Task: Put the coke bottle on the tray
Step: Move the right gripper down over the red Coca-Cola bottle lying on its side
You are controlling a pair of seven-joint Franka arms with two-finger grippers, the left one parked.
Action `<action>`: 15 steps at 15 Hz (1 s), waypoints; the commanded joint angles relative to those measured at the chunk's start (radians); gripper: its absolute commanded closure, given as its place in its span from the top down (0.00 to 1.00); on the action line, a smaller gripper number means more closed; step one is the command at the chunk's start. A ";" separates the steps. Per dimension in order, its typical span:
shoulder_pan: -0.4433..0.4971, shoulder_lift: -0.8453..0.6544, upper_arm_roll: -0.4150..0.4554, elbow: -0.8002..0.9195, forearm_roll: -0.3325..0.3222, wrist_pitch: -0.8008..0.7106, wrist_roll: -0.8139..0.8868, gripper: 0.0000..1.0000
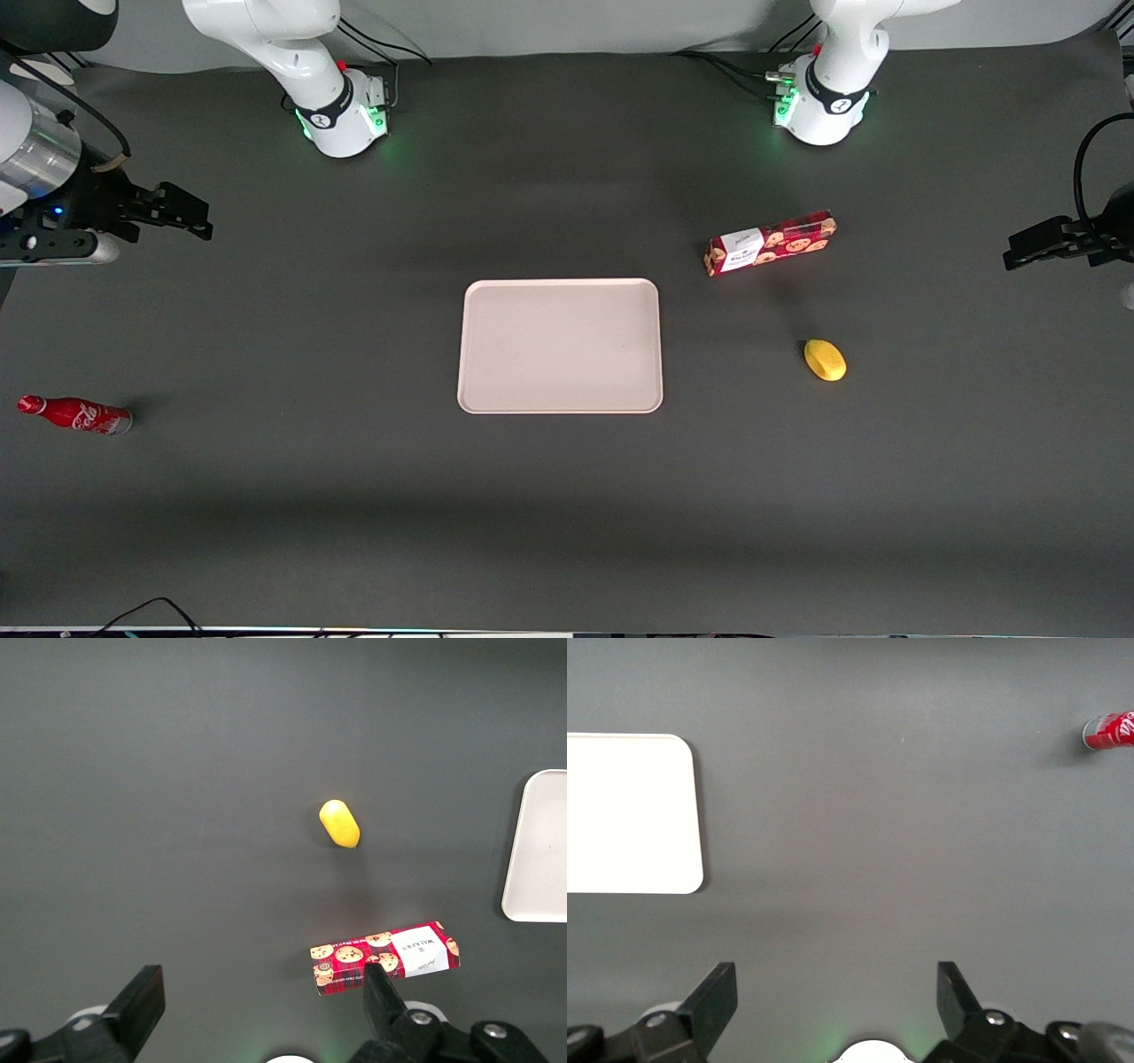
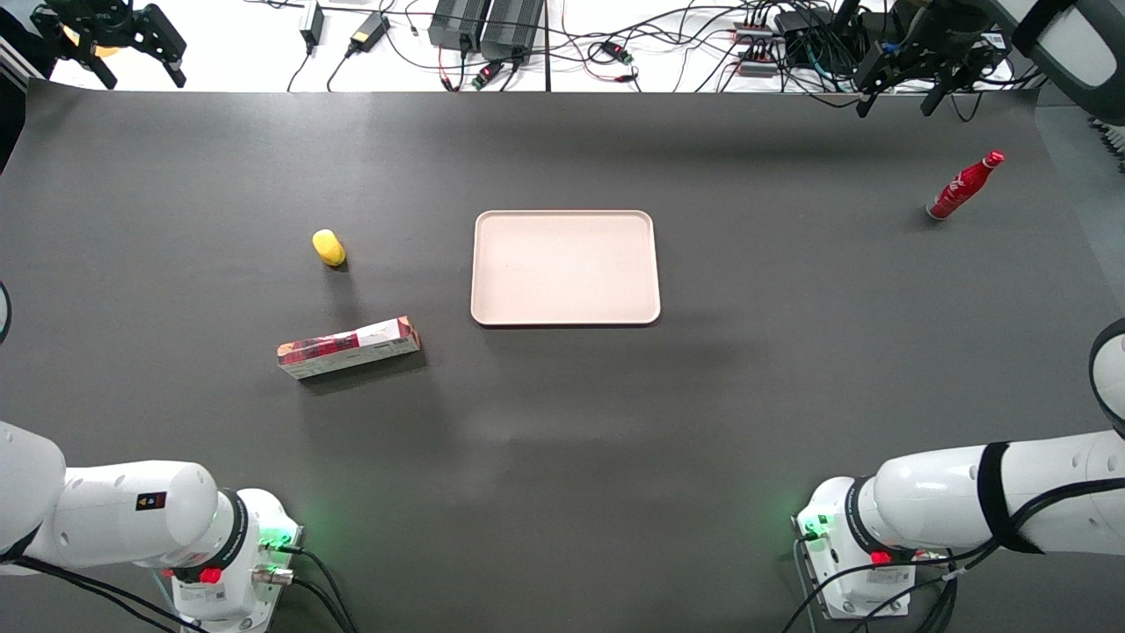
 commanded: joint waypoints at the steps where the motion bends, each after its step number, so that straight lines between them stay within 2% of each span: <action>1: 0.000 -0.001 -0.007 0.016 0.009 0.004 0.020 1.00; 3: -0.004 0.011 -0.012 0.022 0.003 0.010 0.010 1.00; 5: -0.006 0.037 -0.088 0.025 -0.006 0.032 -0.054 1.00; 7: -0.013 0.091 -0.151 0.024 -0.058 0.087 -0.262 1.00; 9: -0.003 0.175 -0.255 0.024 -0.103 0.174 -0.490 1.00; 10: -0.001 0.218 -0.283 0.024 -0.106 0.217 -0.576 1.00; 12: -0.004 0.290 -0.321 0.022 -0.162 0.324 -0.716 1.00; 15: -0.013 0.390 -0.383 0.022 -0.166 0.494 -0.903 1.00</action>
